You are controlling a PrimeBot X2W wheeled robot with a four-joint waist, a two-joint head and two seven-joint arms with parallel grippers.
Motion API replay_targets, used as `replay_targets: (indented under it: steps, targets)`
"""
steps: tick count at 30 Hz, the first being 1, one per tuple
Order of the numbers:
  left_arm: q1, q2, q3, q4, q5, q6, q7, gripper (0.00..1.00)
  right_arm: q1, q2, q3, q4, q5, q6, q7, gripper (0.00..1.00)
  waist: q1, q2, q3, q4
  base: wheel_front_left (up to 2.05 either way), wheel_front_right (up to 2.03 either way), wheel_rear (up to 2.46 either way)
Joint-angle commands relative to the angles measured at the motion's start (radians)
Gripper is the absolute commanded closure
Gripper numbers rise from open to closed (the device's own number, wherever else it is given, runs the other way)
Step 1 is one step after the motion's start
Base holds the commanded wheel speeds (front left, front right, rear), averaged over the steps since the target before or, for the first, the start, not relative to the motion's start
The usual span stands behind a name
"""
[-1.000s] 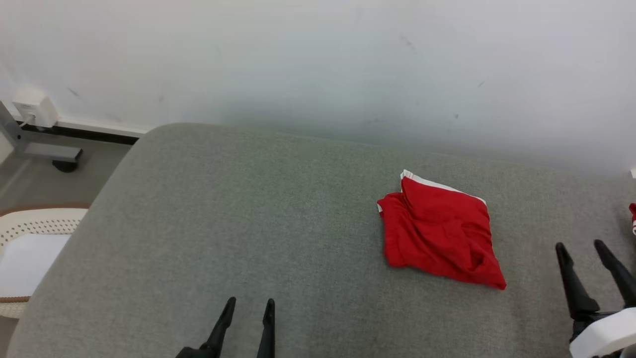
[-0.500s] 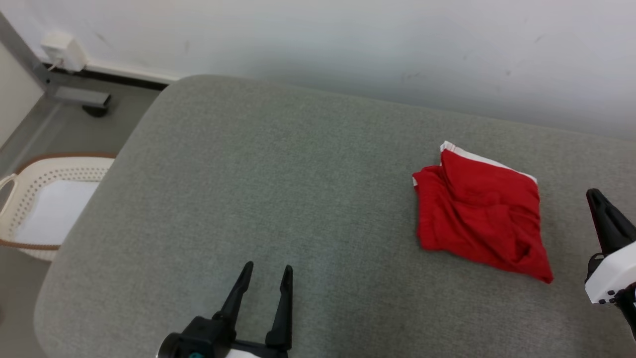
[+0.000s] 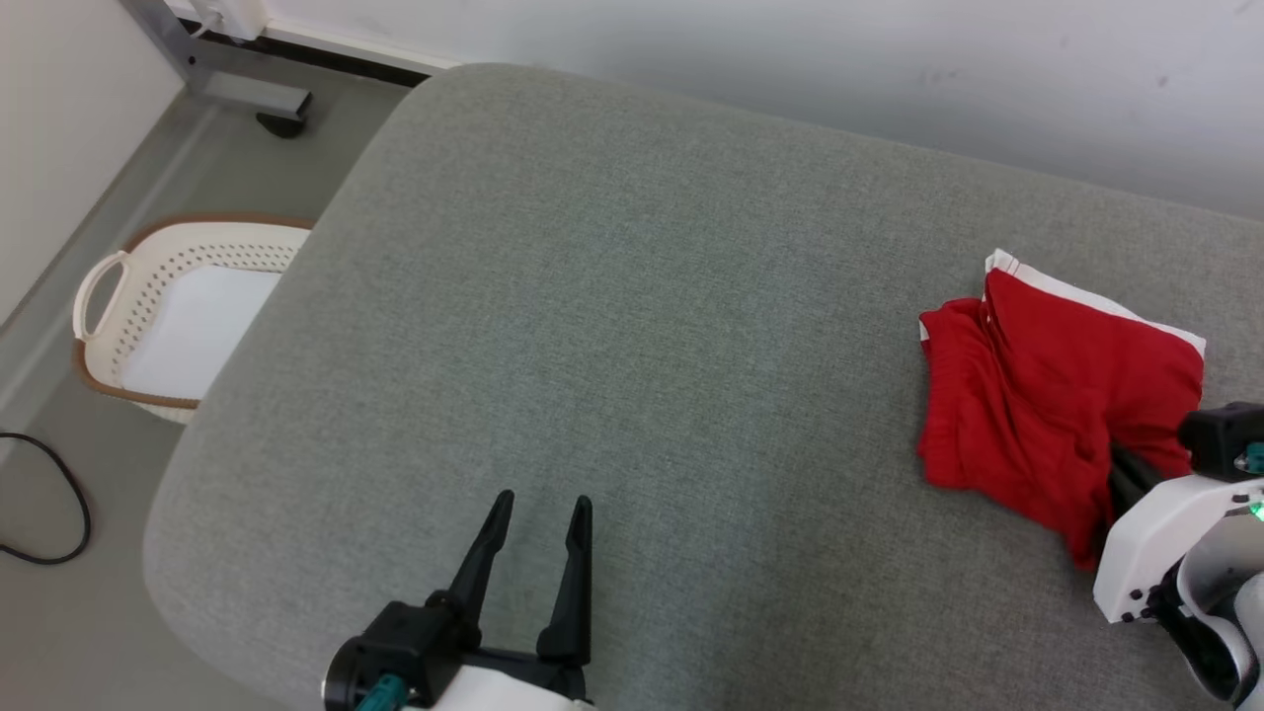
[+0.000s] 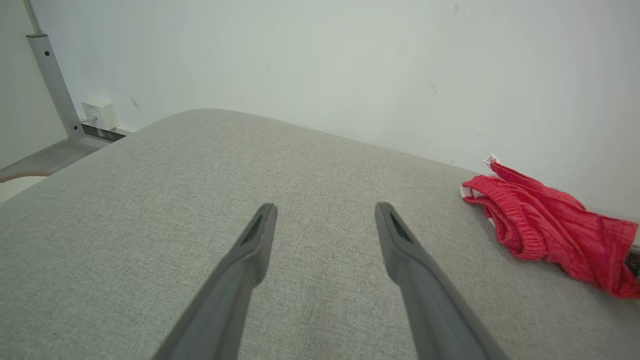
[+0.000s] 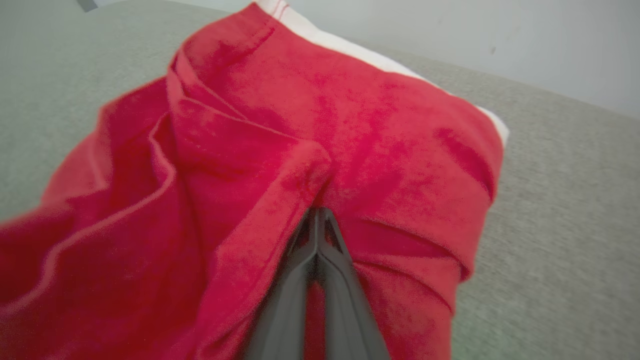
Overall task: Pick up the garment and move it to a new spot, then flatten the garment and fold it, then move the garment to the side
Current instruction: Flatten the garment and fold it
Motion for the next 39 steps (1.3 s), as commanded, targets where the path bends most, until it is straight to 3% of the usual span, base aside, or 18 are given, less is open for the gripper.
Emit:
replay_targets:
  steps: [1, 16, 22, 27, 28, 31, 32, 33, 39]
  targets:
    - [-0.007, 0.004, 0.006, -0.004, -0.016, 0.008, 0.0, 0.0, -0.011, -0.005, 0.03, -0.003, 0.018, -0.001, 0.001, 1.0, -0.0001, -0.0001, 0.0, 0.001, 0.0, 0.0, 0.0]
    - [0.023, 0.004, 0.031, 0.001, -0.002, 0.013, 0.0, 0.0, 0.052, -0.029, 0.369, -0.182, 0.093, -0.001, 0.062, 1.0, -0.0001, -0.0001, -0.062, -0.055, 0.0, 0.0, 0.0]
    - [0.042, 0.004, 0.056, 0.012, 0.013, 0.008, 0.0, 0.0, 0.061, 0.005, 0.416, -0.176, 0.094, -0.001, 0.011, 1.0, -0.0001, -0.0001, -0.109, -0.106, 0.0, 0.0, 0.0]
    - [0.071, 0.004, 0.084, 0.025, 0.044, -0.005, 0.0, 0.0, 0.103, 0.018, 0.366, -0.191, 0.1, -0.001, -0.078, 1.0, -0.0001, -0.0001, -0.172, -0.155, 0.0, 0.0, 0.0]
    - [0.079, 0.004, 0.092, 0.029, 0.051, -0.007, 0.0, 0.0, 0.117, 0.019, 0.344, -0.194, 0.1, -0.001, -0.098, 0.97, -0.0001, -0.0001, -0.186, -0.165, 0.0, 0.0, 0.0]
    - [0.106, 0.004, 0.113, 0.039, 0.074, -0.017, 0.0, 0.0, 0.172, 0.013, 0.267, -0.204, 0.075, -0.001, -0.163, 0.61, -0.0001, -0.0001, -0.227, -0.193, 0.0, 0.0, 0.0]
    - [0.114, 0.005, 0.12, 0.043, 0.078, -0.021, 0.0, 0.0, 0.192, 0.013, 0.238, -0.209, 0.065, -0.001, -0.187, 0.36, -0.0001, -0.0001, -0.238, -0.201, 0.0, 0.0, 0.0]
    - [0.123, 0.004, 0.126, 0.047, 0.084, -0.026, 0.0, 0.0, 0.214, 0.015, 0.206, -0.214, 0.057, -0.001, -0.207, 0.0, -0.0001, -0.0001, -0.25, -0.209, 0.0, 0.0, 0.0]
    - [0.166, 0.004, 0.16, 0.064, 0.116, -0.054, 0.0, 0.0, 0.34, 0.03, 0.016, -0.256, -0.005, -0.001, -0.328, 0.0, -0.0001, -0.0001, -0.29, -0.246, 0.0, 0.0, 0.0]
